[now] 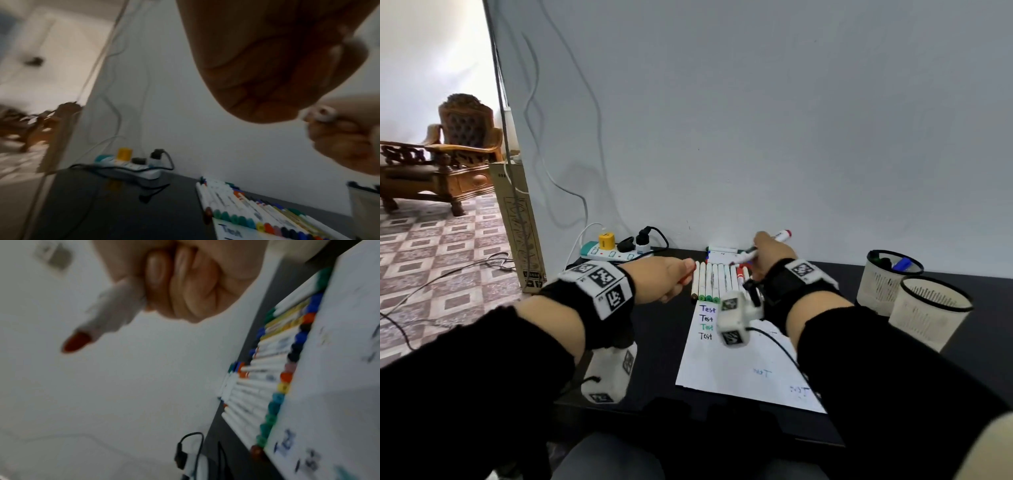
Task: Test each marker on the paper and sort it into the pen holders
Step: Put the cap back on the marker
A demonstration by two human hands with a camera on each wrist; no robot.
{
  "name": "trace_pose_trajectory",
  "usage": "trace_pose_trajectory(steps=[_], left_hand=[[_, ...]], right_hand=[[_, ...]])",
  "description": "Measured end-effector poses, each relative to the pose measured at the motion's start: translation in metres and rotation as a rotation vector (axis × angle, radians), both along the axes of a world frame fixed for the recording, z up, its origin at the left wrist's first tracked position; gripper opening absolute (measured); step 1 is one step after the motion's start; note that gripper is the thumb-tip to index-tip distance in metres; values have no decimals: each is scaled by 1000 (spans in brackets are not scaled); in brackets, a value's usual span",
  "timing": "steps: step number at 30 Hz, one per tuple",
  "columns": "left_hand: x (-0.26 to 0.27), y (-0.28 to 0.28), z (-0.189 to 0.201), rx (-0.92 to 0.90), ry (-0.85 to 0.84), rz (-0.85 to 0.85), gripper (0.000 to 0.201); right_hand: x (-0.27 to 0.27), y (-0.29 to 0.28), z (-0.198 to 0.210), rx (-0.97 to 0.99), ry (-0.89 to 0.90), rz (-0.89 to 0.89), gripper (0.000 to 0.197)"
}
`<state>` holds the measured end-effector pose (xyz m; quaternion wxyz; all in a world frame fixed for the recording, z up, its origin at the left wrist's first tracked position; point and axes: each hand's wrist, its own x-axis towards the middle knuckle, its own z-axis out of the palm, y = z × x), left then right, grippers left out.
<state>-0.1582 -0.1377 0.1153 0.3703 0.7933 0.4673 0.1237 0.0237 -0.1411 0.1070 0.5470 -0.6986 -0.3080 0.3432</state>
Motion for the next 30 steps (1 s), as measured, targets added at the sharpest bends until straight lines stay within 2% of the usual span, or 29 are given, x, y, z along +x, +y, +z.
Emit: trace_pose_trajectory(steps=[2,5,10,14,19,26,30], left_hand=[[-6,-2,1,43,98,39,40],[2,-5,5,128,263,36,37],[6,-1,1,119,272,10,32],[3,3,-6,206,373,-9,28],[-1,12,-21,180,308,46,23],[0,22,-38,245,327,112,25],[2,26,-46,252,318,117,37]], right_hand=[[5,0,-3,36,66,-28,26],[-3,5,-10,38,138,9,29],[3,6,-14,51,155,-26,35],[12,7,-23,14,190,-10,38],[15,5,-56,13,235,-13,22],[8,10,-105,-129,197,-46,25],[4,14,-120,-204,190,-46,28]])
